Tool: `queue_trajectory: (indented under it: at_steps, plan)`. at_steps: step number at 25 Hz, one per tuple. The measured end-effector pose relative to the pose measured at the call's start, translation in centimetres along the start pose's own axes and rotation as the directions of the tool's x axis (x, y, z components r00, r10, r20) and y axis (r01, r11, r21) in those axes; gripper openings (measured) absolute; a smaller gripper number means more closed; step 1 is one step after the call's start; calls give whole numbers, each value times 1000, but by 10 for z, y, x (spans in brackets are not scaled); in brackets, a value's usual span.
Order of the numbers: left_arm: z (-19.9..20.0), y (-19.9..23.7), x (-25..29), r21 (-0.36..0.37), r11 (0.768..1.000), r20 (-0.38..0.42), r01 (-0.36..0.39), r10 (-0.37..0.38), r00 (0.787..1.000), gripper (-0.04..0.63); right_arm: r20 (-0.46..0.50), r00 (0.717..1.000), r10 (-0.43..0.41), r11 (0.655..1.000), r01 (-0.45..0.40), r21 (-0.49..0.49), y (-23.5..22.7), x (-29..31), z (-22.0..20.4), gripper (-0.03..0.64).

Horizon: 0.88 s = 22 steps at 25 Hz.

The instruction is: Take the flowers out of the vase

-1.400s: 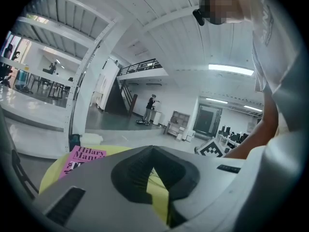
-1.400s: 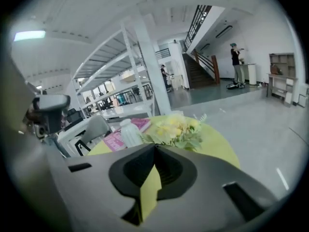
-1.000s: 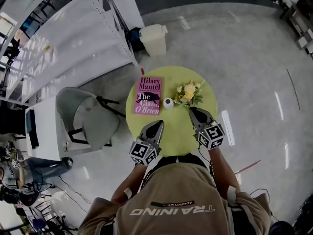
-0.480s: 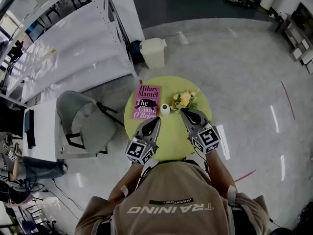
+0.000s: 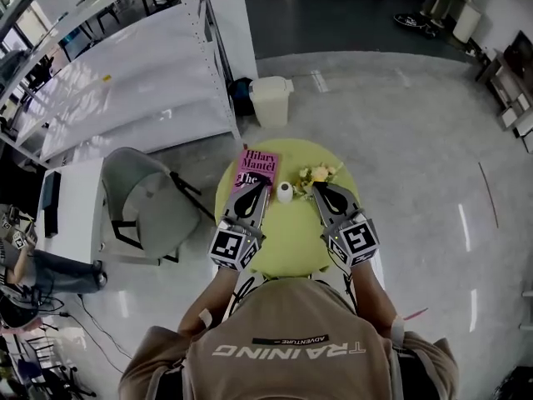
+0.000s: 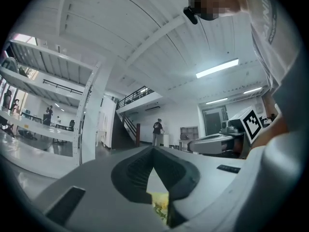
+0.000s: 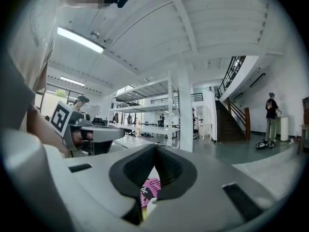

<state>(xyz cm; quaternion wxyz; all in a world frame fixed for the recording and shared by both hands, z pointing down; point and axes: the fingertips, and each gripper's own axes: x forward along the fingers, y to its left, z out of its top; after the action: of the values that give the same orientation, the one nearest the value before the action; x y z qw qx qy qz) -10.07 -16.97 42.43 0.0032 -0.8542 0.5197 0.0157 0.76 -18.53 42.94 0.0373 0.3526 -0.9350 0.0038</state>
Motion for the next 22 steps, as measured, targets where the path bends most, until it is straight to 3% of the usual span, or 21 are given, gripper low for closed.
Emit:
queue_trajectory:
  at_steps: [5, 22]
  plan:
    - [10, 5, 0, 6, 1000, 9, -10, 10, 1000, 2, 2, 1000, 2, 1000, -2, 1, 1, -3, 4, 2]
    - [-17, 19, -6, -23, 999, -22, -49, 49, 999, 2, -20, 1000, -17, 1000, 17, 9, 1, 6, -12, 2]
